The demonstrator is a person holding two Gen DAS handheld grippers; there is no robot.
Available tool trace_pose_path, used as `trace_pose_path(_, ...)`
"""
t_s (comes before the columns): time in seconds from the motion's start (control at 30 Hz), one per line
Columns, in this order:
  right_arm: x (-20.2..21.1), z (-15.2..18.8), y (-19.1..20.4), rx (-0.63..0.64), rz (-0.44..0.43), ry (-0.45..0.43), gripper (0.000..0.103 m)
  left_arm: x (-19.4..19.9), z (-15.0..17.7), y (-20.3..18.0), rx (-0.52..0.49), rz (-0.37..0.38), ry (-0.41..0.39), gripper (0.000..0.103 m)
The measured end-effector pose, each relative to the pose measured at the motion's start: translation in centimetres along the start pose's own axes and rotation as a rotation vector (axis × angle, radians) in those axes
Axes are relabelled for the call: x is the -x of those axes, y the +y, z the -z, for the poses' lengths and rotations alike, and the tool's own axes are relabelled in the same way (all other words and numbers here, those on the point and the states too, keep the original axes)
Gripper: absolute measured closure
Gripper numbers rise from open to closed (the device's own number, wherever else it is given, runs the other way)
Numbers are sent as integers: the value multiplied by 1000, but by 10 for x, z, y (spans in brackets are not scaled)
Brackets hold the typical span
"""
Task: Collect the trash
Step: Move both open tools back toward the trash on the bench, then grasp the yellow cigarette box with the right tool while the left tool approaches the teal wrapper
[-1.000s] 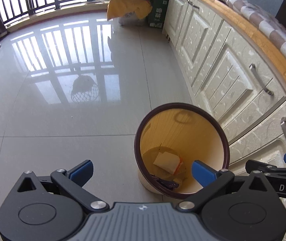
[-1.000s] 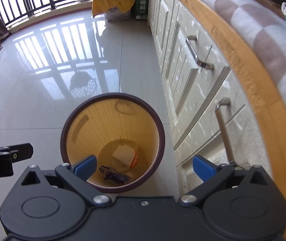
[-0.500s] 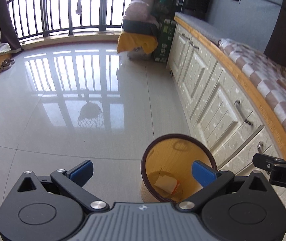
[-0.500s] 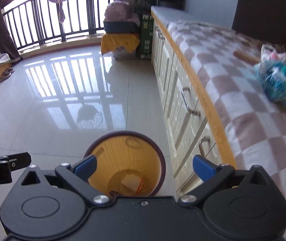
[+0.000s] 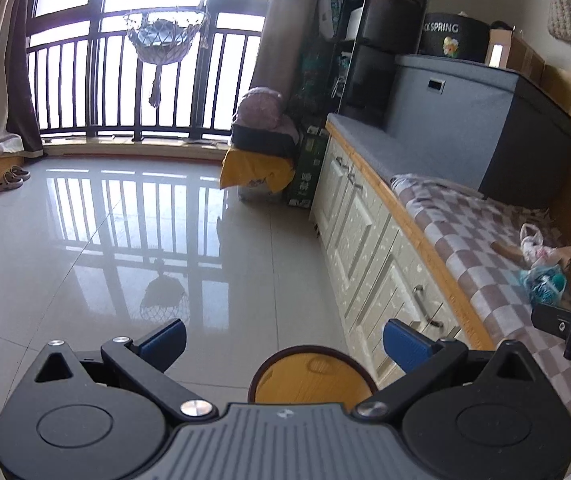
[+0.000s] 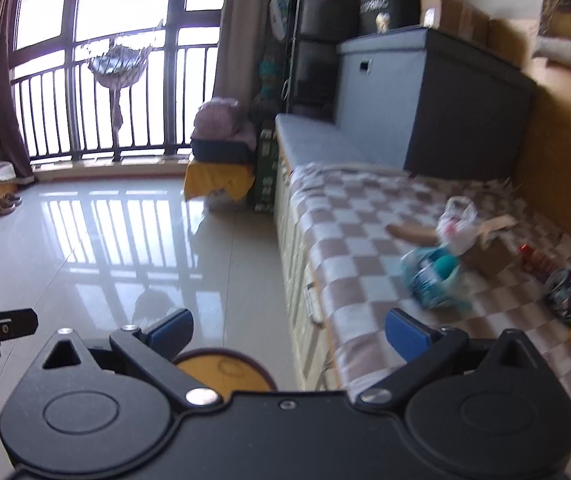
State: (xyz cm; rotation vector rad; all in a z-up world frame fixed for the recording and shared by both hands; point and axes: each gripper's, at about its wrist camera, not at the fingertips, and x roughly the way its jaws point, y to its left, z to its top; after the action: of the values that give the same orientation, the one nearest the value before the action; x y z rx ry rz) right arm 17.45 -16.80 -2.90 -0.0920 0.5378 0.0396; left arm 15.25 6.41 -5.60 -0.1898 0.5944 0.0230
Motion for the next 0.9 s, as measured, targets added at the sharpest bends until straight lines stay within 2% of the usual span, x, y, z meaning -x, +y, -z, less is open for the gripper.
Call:
trace_pose_path(0.2,32,-8,-47,-10,77,-97,0,15,-12,-49,-16,63,-92,0)
trace_pose_path(0.43,56,-7,-116,-56,174,-179,0,19,-15,-118,-73,147,-153,0)
trace_pose_path(0.9,46,40,-258,-158,366,-159,0,-7,7,-239,-222,271,-161,0)
